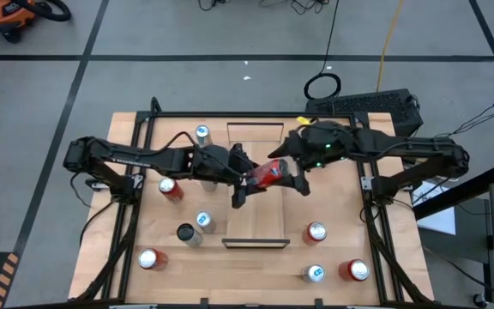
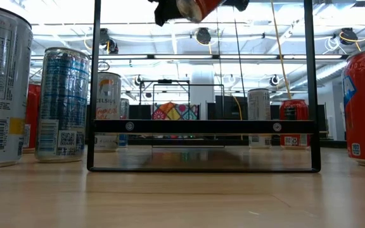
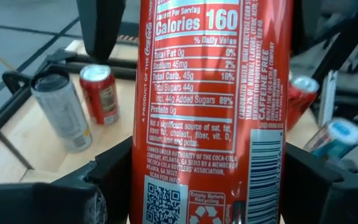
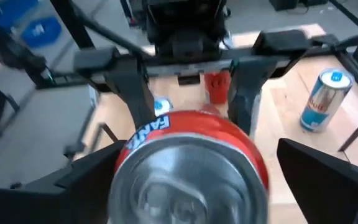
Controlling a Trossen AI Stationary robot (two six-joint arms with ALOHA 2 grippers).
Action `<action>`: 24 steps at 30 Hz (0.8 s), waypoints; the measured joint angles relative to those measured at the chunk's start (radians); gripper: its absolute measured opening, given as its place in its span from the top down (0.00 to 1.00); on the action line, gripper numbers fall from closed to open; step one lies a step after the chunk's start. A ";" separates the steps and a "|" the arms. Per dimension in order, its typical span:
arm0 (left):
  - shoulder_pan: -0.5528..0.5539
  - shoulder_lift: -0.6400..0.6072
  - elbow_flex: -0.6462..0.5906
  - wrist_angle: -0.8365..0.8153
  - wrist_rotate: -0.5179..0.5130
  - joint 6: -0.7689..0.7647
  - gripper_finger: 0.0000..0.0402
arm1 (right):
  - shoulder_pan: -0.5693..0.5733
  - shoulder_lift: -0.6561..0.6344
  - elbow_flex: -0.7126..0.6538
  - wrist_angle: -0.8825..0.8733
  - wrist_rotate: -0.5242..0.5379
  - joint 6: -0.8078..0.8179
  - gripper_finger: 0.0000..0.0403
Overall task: Place canned beverage on shelf
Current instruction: Put the top right orange soda can on the shelf
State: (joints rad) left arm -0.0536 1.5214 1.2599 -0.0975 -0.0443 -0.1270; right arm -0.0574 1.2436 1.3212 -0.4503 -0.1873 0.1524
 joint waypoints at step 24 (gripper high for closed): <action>0.023 -0.035 0.001 0.475 -0.032 -0.024 0.28 | 0.000 -0.160 0.000 0.471 0.239 0.143 0.03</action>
State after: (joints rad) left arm -0.0303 1.4865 1.2606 0.3774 -0.0765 -0.1512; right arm -0.0574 1.0832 1.3212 0.0203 0.0513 0.2951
